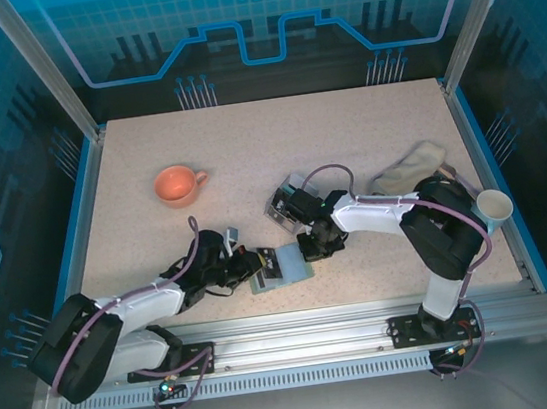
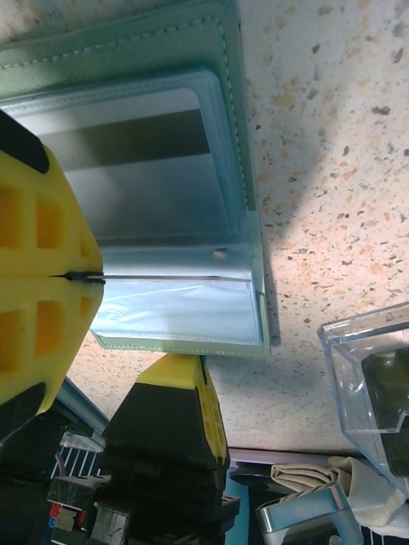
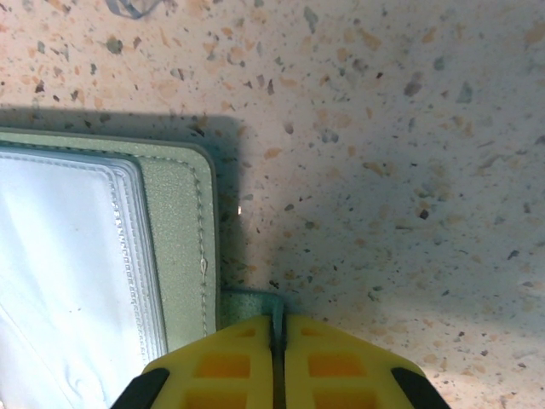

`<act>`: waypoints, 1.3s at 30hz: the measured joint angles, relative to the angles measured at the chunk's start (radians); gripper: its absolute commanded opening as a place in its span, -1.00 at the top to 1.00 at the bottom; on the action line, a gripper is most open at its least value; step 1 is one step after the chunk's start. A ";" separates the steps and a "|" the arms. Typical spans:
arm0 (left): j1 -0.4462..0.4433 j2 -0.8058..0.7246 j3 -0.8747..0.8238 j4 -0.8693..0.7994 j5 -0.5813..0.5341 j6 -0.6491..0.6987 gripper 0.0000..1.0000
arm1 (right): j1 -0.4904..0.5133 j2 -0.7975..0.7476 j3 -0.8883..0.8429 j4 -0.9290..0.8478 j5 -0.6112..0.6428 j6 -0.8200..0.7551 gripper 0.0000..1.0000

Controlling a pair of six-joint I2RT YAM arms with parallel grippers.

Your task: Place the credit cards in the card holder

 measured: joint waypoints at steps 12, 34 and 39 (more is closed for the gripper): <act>-0.055 0.106 0.002 0.084 -0.026 -0.028 1.00 | -0.002 0.001 -0.003 0.003 -0.008 0.012 0.89; -0.116 0.194 0.058 0.138 -0.096 -0.072 1.00 | -0.002 0.000 -0.007 0.010 -0.011 0.043 0.89; -0.116 0.199 0.064 0.138 -0.096 -0.072 0.95 | -0.002 0.000 -0.007 0.010 -0.011 0.047 0.89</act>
